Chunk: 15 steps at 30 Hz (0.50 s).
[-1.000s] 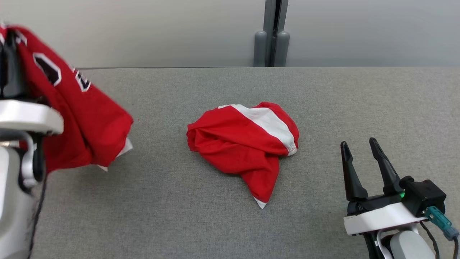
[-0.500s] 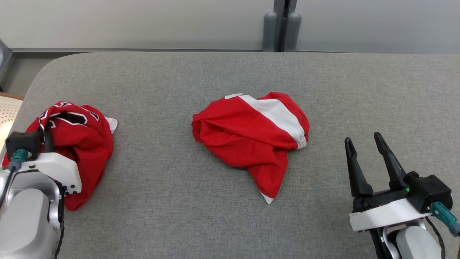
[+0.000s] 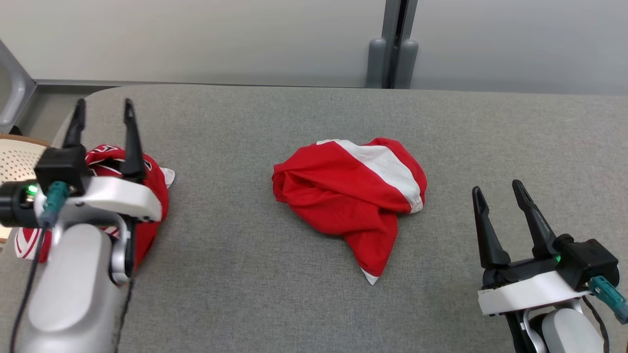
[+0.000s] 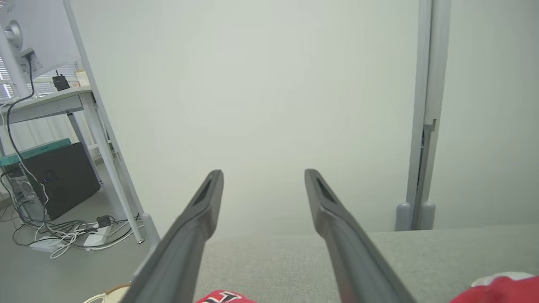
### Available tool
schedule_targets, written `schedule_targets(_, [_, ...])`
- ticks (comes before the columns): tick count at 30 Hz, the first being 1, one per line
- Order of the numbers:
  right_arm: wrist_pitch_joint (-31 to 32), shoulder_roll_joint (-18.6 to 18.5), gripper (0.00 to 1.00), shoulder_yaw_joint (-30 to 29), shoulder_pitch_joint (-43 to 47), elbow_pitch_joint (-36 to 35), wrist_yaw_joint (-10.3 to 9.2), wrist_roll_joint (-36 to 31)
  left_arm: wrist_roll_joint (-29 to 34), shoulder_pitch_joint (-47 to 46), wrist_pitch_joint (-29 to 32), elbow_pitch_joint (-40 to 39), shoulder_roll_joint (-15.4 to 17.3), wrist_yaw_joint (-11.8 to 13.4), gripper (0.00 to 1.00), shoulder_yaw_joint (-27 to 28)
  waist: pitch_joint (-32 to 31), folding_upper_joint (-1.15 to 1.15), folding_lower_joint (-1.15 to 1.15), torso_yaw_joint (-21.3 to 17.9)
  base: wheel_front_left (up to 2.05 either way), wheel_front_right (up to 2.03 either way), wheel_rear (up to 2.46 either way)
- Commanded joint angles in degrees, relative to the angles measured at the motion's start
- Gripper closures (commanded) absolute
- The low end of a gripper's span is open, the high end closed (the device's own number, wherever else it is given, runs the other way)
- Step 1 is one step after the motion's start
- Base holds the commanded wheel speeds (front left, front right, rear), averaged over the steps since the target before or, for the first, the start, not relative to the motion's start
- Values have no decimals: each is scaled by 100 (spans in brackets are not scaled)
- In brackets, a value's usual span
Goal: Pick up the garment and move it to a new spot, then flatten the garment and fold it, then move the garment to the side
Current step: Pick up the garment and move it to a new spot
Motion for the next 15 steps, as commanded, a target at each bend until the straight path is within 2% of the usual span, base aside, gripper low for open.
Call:
schedule_targets(1, [-10,12,0,-28,48,-20,0,-19,50,193,2,-218,-36,-35,0,16,-72,0,0,-14,0,0,0])
schedule_targets(6, [-10,84,0,-74,74,-84,0,-30,85,761,1,-786,-405,-93,0,-141,-219,0,0,-155,0,0,0])
schedule_targets(11, [-10,143,0,-79,98,-129,0,-18,130,1178,0,-865,-634,-50,0,-268,-286,0,0,-334,0,0,0])
schedule_targets(15, [-10,178,0,-69,142,-146,0,-18,126,1562,-1,-749,-791,-121,0,-342,-324,0,0,-504,0,0,0])
